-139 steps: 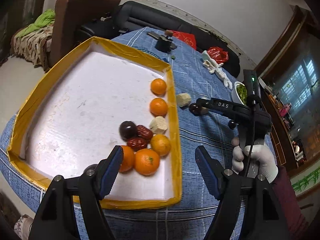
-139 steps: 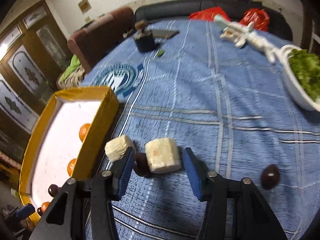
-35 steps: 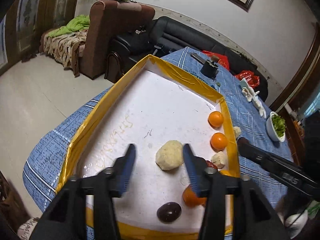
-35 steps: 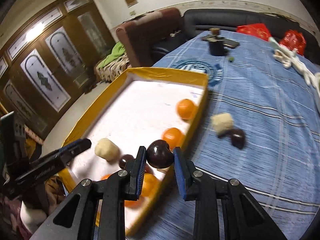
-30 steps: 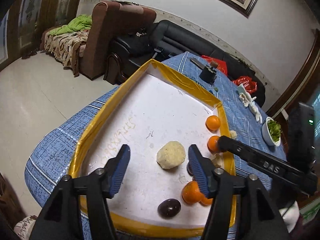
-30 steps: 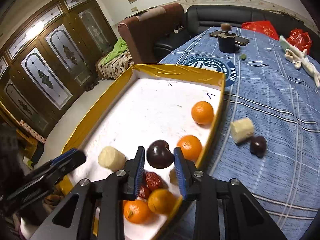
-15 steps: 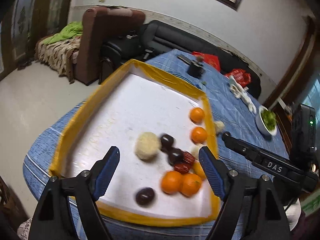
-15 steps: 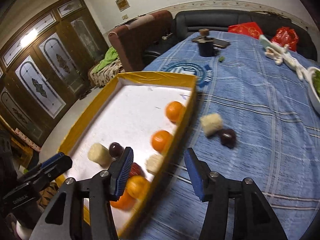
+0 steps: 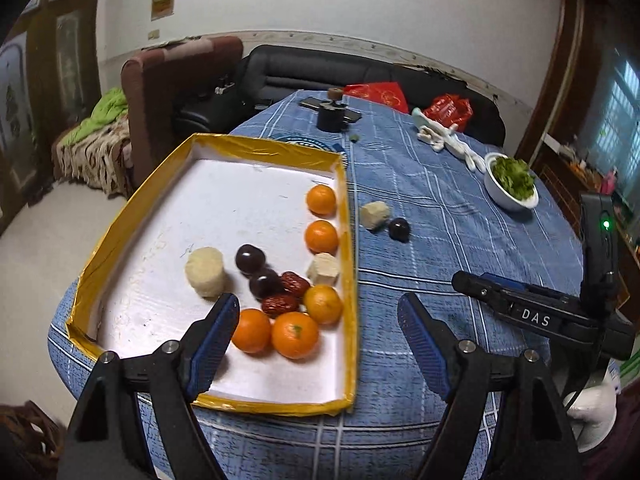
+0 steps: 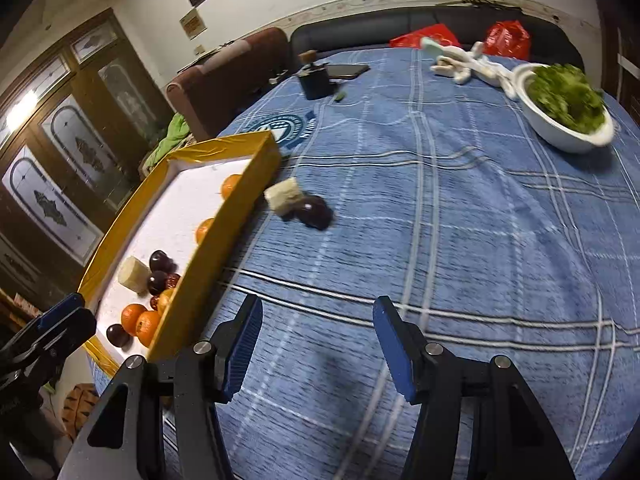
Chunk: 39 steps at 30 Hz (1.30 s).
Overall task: Organize fruits
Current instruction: 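Withdraw both open tools from the tray back over the table, then grasp the square white yam slice with the right tool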
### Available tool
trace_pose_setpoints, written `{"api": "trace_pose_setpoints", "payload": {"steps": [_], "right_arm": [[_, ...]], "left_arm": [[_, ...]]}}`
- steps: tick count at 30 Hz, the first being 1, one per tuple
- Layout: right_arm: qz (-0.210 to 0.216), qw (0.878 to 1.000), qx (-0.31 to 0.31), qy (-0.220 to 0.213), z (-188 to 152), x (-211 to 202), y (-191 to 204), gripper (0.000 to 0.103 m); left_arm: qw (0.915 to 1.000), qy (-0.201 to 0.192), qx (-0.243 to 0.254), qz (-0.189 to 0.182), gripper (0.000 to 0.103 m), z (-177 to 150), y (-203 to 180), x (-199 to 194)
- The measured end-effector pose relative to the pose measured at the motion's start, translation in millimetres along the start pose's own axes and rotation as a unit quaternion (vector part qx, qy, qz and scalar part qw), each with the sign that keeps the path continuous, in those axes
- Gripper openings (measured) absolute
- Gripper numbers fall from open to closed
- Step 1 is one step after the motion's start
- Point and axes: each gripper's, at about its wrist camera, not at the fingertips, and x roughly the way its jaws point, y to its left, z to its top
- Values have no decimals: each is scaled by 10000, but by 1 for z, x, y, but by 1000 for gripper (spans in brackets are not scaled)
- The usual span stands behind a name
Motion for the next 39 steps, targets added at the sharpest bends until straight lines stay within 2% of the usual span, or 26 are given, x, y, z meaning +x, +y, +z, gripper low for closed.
{"api": "trace_pose_setpoints", "payload": {"steps": [9,25,39], "right_arm": [[-61,10000,71,-12,-6,-8,-11,65],[-116,9998,-65,171,-3,7,4,66],[-283,9994,56,216,11,25,-5,66]], "left_arm": [[9998,78,158,-102,81,-8,-13,-2],[9996,262,36,-132,81,-14,0,8],[9984,443,-177,-302,81,-15,15,25]]}}
